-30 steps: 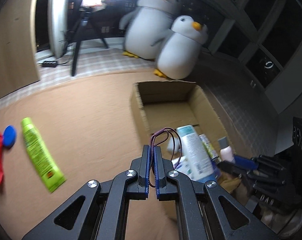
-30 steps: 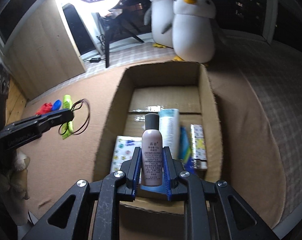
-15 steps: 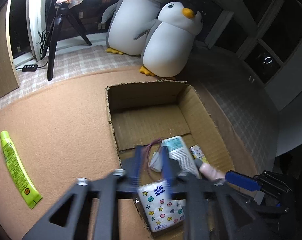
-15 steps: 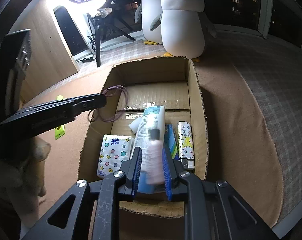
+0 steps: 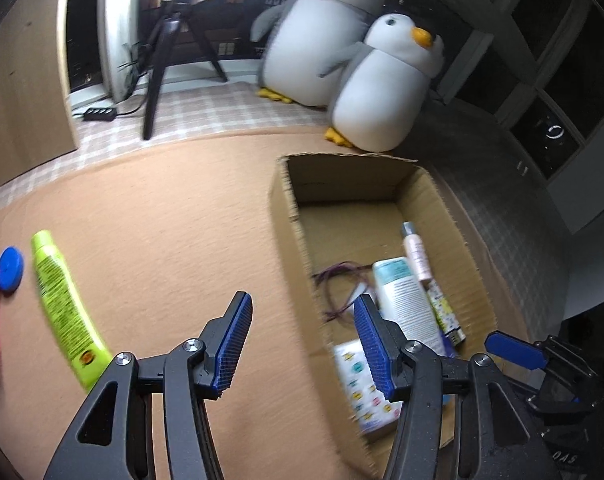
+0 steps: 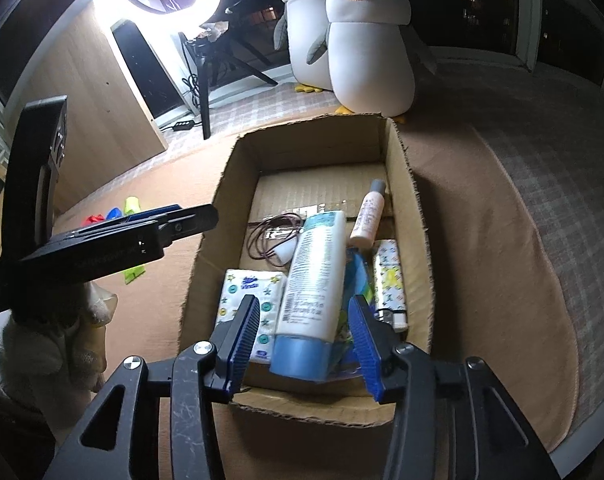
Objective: Organize objects
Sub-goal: 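Carry the rubber band and pink bottle into the box with both tools and release, then move both open tools to the green tube on the carpet, then close both tools around the green tube, then lift the green tube with both tools and carry it over the box, then lower the green tube into the box and open both tools, then move the left tool to the red bag and close on it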
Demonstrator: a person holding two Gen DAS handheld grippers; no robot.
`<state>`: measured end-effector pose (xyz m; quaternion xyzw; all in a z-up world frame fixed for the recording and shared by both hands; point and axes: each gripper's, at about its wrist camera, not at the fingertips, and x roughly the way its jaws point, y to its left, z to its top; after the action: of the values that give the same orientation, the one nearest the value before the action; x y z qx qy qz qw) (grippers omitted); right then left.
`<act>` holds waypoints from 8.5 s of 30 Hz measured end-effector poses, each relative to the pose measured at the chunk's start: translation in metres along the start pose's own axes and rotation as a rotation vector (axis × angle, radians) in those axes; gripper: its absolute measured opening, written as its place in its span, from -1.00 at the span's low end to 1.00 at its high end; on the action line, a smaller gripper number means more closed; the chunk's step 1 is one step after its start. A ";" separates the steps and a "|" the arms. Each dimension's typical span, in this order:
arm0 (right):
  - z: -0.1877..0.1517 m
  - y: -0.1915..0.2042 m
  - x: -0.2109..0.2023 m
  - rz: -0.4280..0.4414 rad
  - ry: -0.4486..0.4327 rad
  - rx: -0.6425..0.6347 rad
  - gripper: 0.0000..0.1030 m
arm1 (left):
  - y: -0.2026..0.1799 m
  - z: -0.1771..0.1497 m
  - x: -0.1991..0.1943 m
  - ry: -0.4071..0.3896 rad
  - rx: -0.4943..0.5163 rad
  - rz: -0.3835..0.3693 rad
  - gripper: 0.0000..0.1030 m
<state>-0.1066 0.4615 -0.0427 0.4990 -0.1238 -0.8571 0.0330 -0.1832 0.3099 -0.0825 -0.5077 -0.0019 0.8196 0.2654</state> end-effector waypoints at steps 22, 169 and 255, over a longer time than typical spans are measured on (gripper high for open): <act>0.024 0.104 0.031 0.204 0.046 -0.121 -0.08 | 0.171 -0.066 -0.068 -0.038 -0.245 0.138 0.10; 0.049 -0.040 0.031 0.244 0.079 0.202 -0.14 | -0.083 -0.009 0.009 -0.006 0.111 -0.172 0.16; -0.060 0.159 0.028 0.244 0.013 -0.027 0.35 | 0.275 -0.141 -0.070 -0.060 -0.444 0.204 0.33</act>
<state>-0.0798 0.2922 -0.0561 0.4852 -0.1717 -0.8451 0.1446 -0.1606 0.0058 -0.1680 -0.5265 -0.1387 0.8364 0.0632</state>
